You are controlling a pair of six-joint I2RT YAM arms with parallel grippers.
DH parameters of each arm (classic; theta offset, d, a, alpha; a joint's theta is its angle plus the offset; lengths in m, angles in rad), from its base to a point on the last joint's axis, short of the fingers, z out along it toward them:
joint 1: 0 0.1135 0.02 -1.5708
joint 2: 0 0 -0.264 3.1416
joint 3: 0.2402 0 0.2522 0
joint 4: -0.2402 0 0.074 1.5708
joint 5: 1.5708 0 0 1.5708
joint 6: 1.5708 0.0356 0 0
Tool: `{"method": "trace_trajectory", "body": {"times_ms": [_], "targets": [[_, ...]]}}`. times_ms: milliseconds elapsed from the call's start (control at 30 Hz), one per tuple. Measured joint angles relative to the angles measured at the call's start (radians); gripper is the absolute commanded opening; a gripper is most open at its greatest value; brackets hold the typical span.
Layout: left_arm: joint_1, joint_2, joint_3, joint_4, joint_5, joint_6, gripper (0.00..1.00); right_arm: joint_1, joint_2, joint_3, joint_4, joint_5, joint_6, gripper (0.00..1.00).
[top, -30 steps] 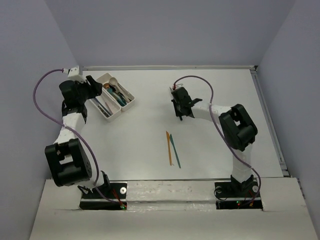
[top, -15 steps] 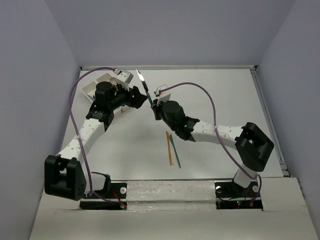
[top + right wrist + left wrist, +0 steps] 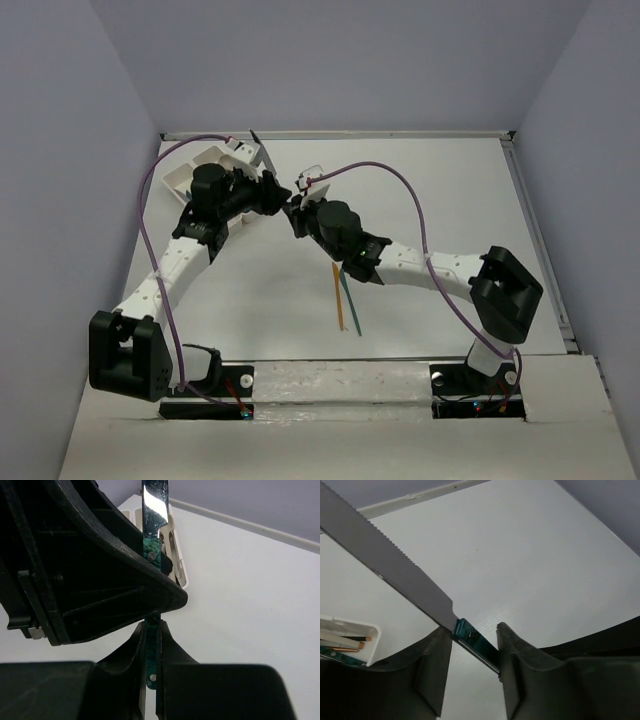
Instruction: Sort the eating utensils into containers
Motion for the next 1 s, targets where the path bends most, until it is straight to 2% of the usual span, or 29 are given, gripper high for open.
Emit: {"method": "trace_trajectory", "body": {"times_ms": [67,100,133,167,300,333,367,400,467,500,533,600,700,800,1000], "targets": [[-0.006,0.0,0.0,0.003,0.001,-0.011,0.26,-0.001,0.005,0.0,0.002,-0.006,0.0,0.0],[-0.01,0.0,0.0,0.006,0.01,-0.027,0.11,0.0,0.01,0.001,0.003,-0.011,0.001,0.0],[-0.012,-0.001,0.0,0.01,0.021,-0.037,0.03,-0.001,0.019,0.001,0.008,-0.017,0.005,0.0],[-0.015,-0.003,0.0,0.008,0.027,-0.058,0.0,-0.001,0.029,0.003,0.015,-0.021,0.011,0.0],[-0.01,-0.005,-0.002,0.008,0.041,-0.071,0.0,-0.001,0.039,0.004,0.032,-0.022,0.022,0.0],[-0.003,-0.005,-0.002,0.009,0.05,-0.081,0.0,-0.001,0.039,0.004,0.033,-0.014,0.023,0.04],[0.004,-0.005,-0.002,0.009,0.058,-0.088,0.0,-0.001,0.039,0.004,0.035,-0.007,0.026,0.22],[0.019,-0.006,-0.006,0.014,0.078,-0.098,0.0,-0.001,0.04,0.004,0.035,-0.006,0.028,0.62],[0.049,-0.006,-0.013,0.018,0.113,-0.107,0.0,0.004,0.04,0.006,0.032,-0.009,0.036,0.82],[0.083,-0.006,-0.018,0.023,0.112,-0.102,0.0,0.005,0.038,0.006,0.004,0.0,0.029,0.87],[0.109,-0.006,-0.021,0.023,0.11,-0.099,0.0,0.006,0.036,0.007,-0.01,0.001,0.032,0.87],[0.282,-0.005,-0.04,0.042,0.082,-0.097,0.0,0.01,0.035,0.029,-0.103,0.016,0.037,0.88],[0.444,0.023,-0.05,0.069,0.022,-0.089,0.0,0.01,0.024,0.061,-0.292,0.053,0.084,0.87],[0.486,0.072,-0.05,0.089,-0.026,-0.077,0.0,0.01,-0.003,0.042,-0.44,0.076,0.15,0.87],[0.488,0.254,0.008,0.095,-0.027,-0.116,0.0,0.01,-0.084,-0.135,-0.585,0.108,0.286,0.87]]}}
